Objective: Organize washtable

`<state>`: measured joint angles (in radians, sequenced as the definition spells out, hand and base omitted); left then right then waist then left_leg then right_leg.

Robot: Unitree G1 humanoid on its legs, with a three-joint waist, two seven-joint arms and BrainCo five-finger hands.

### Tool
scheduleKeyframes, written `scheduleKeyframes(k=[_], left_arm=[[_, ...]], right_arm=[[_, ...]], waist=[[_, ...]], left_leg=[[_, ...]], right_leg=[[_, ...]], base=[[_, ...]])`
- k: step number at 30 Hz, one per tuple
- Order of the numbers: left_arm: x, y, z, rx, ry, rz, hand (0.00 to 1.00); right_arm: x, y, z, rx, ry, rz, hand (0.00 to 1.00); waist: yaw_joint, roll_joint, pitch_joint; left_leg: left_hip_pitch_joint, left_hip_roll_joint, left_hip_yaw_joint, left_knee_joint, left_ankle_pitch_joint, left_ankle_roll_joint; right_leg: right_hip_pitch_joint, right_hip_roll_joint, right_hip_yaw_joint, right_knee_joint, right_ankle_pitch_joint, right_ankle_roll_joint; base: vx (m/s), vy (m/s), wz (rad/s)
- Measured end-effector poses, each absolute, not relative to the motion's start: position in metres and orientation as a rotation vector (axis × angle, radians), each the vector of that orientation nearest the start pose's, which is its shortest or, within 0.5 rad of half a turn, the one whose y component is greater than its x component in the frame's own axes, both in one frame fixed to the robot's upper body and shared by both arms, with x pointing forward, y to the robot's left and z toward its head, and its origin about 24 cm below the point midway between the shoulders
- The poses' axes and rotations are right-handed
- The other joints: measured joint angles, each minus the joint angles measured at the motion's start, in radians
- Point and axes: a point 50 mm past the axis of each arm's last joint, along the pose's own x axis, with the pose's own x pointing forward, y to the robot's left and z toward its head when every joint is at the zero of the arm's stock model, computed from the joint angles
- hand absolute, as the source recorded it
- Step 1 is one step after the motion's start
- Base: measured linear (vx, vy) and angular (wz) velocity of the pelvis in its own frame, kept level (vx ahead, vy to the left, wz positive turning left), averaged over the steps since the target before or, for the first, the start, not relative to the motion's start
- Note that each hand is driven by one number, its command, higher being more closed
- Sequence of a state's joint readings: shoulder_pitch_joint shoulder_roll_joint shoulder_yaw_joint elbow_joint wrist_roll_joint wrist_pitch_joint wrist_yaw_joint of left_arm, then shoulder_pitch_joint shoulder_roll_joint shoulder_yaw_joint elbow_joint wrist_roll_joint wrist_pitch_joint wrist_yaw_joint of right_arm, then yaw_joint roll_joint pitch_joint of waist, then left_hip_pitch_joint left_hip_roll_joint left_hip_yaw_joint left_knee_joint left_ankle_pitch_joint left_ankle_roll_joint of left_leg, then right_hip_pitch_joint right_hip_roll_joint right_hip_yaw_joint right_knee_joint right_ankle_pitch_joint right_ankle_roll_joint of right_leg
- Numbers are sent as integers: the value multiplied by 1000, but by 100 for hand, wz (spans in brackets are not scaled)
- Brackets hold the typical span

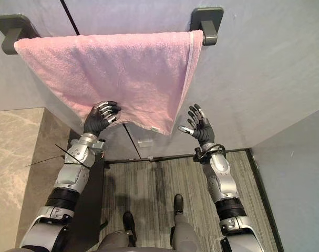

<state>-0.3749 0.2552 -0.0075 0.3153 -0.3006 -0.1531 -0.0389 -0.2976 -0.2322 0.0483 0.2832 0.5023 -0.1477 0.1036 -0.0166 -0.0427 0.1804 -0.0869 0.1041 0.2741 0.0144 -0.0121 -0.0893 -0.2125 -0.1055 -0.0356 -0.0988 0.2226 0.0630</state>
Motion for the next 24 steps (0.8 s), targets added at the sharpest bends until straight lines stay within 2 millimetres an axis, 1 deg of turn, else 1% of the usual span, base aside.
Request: scheduleKeyframes(k=[5, 7, 10, 12, 13, 14, 15, 17, 19, 20, 21, 22, 23, 24], left_arm=[[321, 183, 91, -51, -191, -64, 0], [314, 180, 76, -74, -148, -58, 0], [305, 179, 59, -92, -89, -48, 0], [296, 182, 46, -96, -42, -37, 0], [290, 184, 34, -98, 2, -25, 0], [280, 187, 16, -101, 70, -11, 0], [256, 191, -16, -102, 202, 11, 0], [241, 194, -33, -109, 272, 14, 0], [220, 200, -55, -122, 367, 53, 0], [211, 200, -63, -121, 405, 63, 0], [206, 201, -67, -125, 421, 73, 0], [193, 205, -78, -139, 473, 104, 0], [188, 206, -84, -150, 503, 123, 0], [166, 209, -106, -194, 609, 205, 0]], right_arm=[[304, -175, 66, 254, -123, 132, 0], [298, -177, 57, 215, -94, 117, 0], [290, -180, 45, 186, -52, 100, 0], [283, -180, 35, 157, -15, 91, 0], [276, -182, 26, 148, 21, 77, 0], [267, -185, 13, 151, 71, 48, 0], [250, -196, -12, 103, 183, -17, 0], [242, -201, -23, 83, 232, -45, 0], [224, -211, -42, 106, 309, -111, 0], [213, -217, -50, 108, 344, -141, 0], [209, -218, -54, 102, 364, -146, 0], [193, -221, -70, 87, 443, -161, 0], [184, -222, -80, 93, 492, -176, 0], [152, -224, -108, 98, 655, -217, 0]], waist=[[1, 0, 0], [0, -4, -6], [1, -13, -12], [0, -16, -17], [1, -14, -19], [2, -12, -36], [3, -9, -48], [3, -3, -61], [4, 16, -75], [5, 24, -84], [4, 28, -87], [4, 31, -88], [6, 32, -90], [8, 34, -96]], left_leg=[[6, 0, 2, -1, 0, 0], [12, 0, 4, -7, 0, 0], [13, -1, 4, -9, 0, 0], [16, -2, 3, -9, 0, 0], [23, -2, 1, -9, 0, 0], [24, -3, -1, -10, 0, 0], [38, -3, -7, -10, -1, 0], [39, -3, -7, -10, -1, -1], [55, 0, -9, -15, -5, -6], [57, 0, -9, -16, -6, -5], [58, 0, -9, -16, -6, -4], [69, 0, -9, -17, -6, -4], [79, 1, -10, -18, -8, -6], [117, 5, -8, -25, -12, -11]], right_leg=[[3, 0, 4, 0, 0, 1], [6, 1, 6, 0, -1, 2], [6, 1, 6, 0, -2, 3], [9, 0, -2, 0, -2, 4], [18, 0, -6, 0, -4, 6], [20, -1, -10, -1, -5, 7], [37, -3, -16, -5, -10, 10], [38, -4, -17, -5, -20, 19], [52, 0, -19, -5, -30, 10], [55, 0, -20, -5, -32, 11], [56, -1, -20, -5, -33, 12], [66, 0, -20, -5, -34, 13], [77, 1, -21, -5, -37, 12], [111, 5, -23, -5, -46, 19]], base=[[2, 0, -1], [12, 0, -2], [0, 0, 0], [0, 0, 0], [16, -1, 6], [-5, 0, 11], [-15, -2, 9], [-28, -13, 5], [0, 0, 0], [0, 0, 0], [0, 0, 0], [0, 0, 0], [44, 0, -1], [42, 0, -2]])
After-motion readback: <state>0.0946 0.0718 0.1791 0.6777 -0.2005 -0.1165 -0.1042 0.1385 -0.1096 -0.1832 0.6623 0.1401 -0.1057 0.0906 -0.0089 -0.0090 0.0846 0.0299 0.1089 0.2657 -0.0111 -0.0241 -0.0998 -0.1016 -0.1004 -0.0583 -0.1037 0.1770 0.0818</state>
